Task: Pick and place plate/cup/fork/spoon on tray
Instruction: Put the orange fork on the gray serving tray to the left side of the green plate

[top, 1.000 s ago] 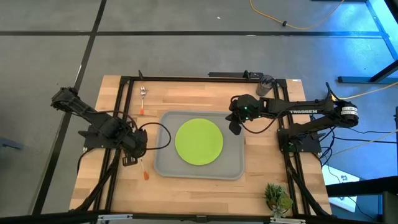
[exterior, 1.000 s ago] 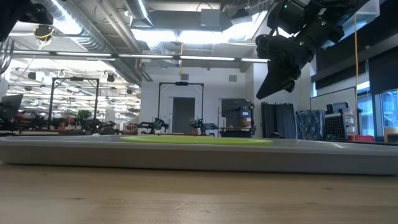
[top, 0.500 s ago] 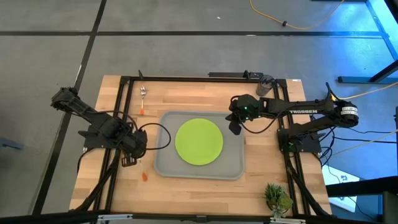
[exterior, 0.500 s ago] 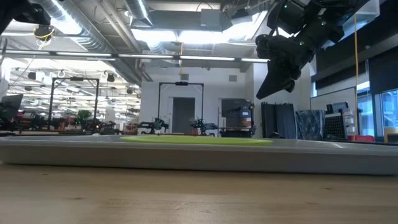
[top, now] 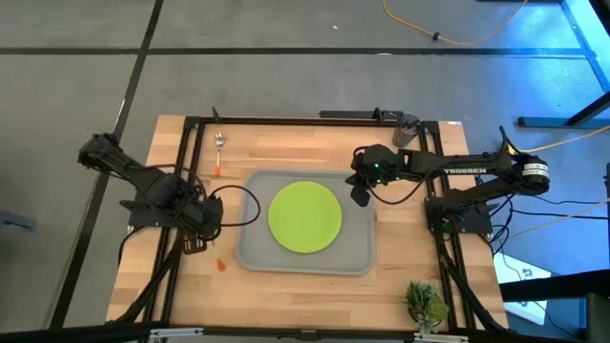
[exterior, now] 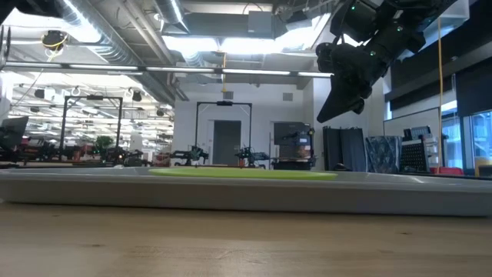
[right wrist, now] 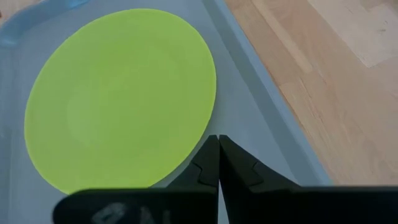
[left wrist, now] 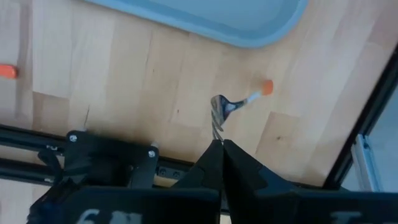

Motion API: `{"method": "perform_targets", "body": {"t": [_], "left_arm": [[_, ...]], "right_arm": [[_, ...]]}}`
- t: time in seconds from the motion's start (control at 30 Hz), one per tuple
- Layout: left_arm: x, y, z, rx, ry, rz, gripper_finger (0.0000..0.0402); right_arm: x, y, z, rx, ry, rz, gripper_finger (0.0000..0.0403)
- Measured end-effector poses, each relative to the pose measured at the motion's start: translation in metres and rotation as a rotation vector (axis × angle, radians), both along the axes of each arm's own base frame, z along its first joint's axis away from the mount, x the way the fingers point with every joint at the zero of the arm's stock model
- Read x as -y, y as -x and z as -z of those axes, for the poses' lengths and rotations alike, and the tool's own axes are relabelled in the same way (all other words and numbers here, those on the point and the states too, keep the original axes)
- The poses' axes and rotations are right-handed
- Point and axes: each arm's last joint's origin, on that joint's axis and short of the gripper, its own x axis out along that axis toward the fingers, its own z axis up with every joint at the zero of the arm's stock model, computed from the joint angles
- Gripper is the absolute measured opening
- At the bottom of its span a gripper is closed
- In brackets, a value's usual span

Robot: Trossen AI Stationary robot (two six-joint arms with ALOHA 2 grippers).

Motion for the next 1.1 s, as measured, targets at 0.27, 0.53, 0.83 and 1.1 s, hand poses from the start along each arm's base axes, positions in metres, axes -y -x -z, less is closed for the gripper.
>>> {"method": "perform_targets", "body": {"t": [0.27,0.53,0.83,1.1], "left_arm": [[-0.002,0.003,-0.02,0.025,0.014,-0.003,0.0],[-0.011,-0.004,-0.032,0.056,0.002,-0.007,0.0],[-0.023,-0.035,-0.044,0.094,-0.024,0.149,0.0],[-0.043,-0.065,-0.033,0.096,-0.052,0.284,0.0]], "right_arm": [[0.001,0.0,0.0,-0.003,0.013,0.013,0.0006],[0.001,0.0,0.0,-0.003,0.013,0.013,0.0006],[0.001,0.0,0.0,-0.003,0.013,0.014,0.0006],[0.001,0.0,0.0,-0.006,0.022,0.023,0.0006]]}}
